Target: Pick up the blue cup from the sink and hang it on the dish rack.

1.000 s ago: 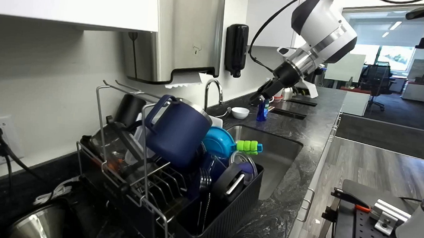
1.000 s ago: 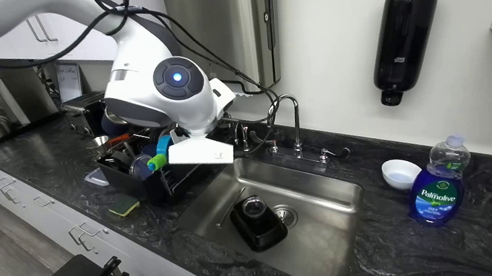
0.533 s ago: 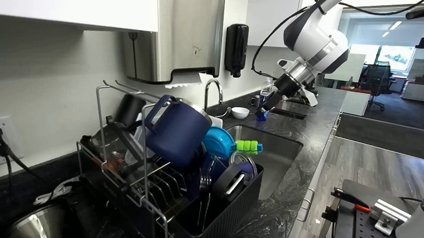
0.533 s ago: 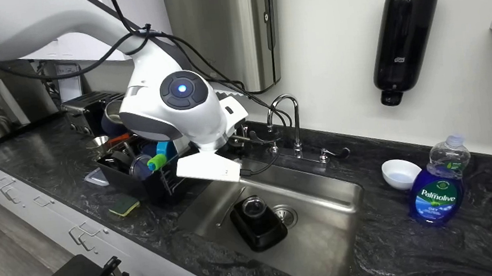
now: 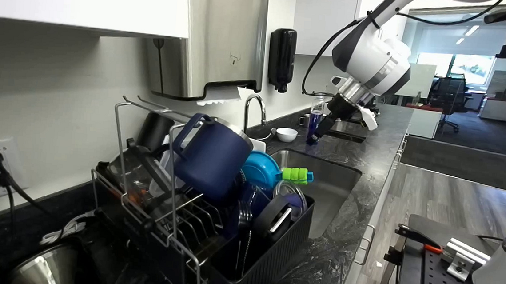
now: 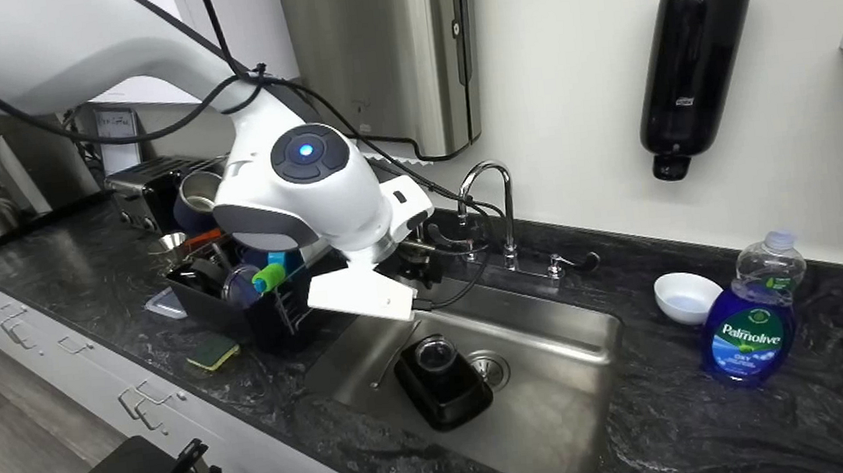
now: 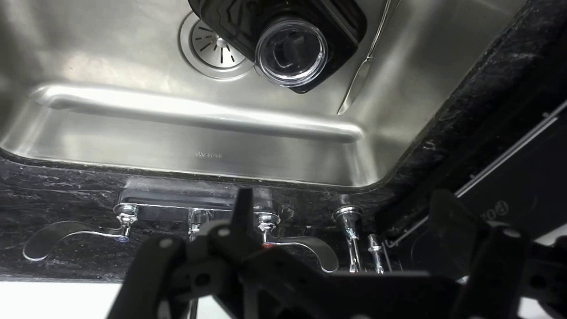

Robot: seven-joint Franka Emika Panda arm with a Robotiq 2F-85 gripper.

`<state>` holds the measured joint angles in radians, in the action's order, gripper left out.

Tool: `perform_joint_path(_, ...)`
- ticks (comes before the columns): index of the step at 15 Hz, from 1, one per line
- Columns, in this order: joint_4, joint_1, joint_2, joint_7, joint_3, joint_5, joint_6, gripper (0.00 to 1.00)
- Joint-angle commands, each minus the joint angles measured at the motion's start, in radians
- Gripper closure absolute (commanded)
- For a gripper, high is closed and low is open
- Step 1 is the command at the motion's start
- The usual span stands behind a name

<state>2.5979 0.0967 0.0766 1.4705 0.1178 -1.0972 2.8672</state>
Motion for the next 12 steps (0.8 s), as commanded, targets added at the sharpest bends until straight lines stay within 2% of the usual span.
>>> perform_joint_path(1,-0.007,-0.012,-0.03,-0.056,-0.024,0.017,0.097,0.0)
perform_joint_path(4,-0.006,-0.022,-0.051,-0.1,-0.037,0.03,0.186,0.0)
perform_joint_path(7,0.005,-0.019,-0.094,-0.182,-0.038,0.092,0.244,0.0)
perform_joint_path(9,0.021,-0.014,-0.139,-0.27,-0.022,0.185,0.245,0.0)
perform_joint_path(12,0.047,-0.033,-0.21,-0.424,0.052,0.374,0.217,0.0)
